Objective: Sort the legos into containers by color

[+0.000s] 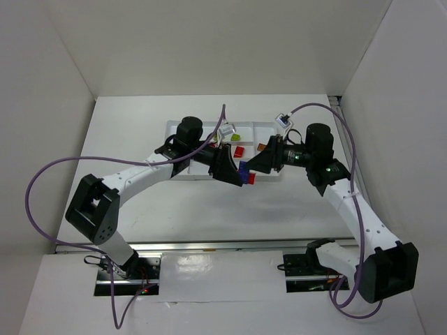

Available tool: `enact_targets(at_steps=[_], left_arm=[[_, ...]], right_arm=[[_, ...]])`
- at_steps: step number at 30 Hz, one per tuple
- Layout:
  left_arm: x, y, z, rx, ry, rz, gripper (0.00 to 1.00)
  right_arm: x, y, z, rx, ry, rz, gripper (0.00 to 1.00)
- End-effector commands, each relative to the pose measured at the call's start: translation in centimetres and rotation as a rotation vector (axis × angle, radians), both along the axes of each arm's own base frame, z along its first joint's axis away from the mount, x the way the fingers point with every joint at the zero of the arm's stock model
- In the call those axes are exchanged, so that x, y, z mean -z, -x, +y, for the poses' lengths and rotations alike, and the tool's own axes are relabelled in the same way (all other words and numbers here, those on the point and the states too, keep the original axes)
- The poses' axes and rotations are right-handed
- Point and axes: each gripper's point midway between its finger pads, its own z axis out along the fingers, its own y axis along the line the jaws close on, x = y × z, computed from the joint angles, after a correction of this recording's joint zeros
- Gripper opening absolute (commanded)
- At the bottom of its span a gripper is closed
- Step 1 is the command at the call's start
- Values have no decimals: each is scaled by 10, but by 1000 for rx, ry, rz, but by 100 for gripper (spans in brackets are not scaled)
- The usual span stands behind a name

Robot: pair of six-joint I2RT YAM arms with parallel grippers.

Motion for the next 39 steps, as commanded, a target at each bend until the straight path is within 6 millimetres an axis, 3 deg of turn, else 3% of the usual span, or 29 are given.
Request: enact_targets(at_steps=[1, 4, 11, 17, 21, 24, 26, 27, 34, 39], left_arm=[[-11, -2, -1, 9, 24, -69, 0], [-10, -4, -2, -2, 23, -80, 0], [-9, -7, 0, -13, 18, -64, 0], [-7, -8, -1, -13, 12, -54, 0], [-7, -13, -3, -29, 0, -61, 0], [3, -18, -4, -46, -28, -53, 10], [7, -23, -6, -52, -46, -42, 17], [14, -25, -7, -59, -60, -38, 24], [41, -35, -14, -59, -101, 28, 37], [54, -38, -15, -74, -118, 56, 37]], right_arm=[[-10, -8, -3, 35, 53, -75, 63], [-11, -7, 0, 13, 29, -70, 48], [-11, -1, 6, -50, 11, -66, 39], [-7, -1, 8, -52, -12, -52, 11], [6, -8, 4, 19, 5, -17, 3], [25, -9, 2, 54, 14, 33, 0], [26, -8, 2, 58, 1, 31, 0], [33, -6, 2, 60, 0, 53, 0], [59, -3, 2, 74, 19, 109, 0], [75, -2, 2, 76, 25, 149, 0]])
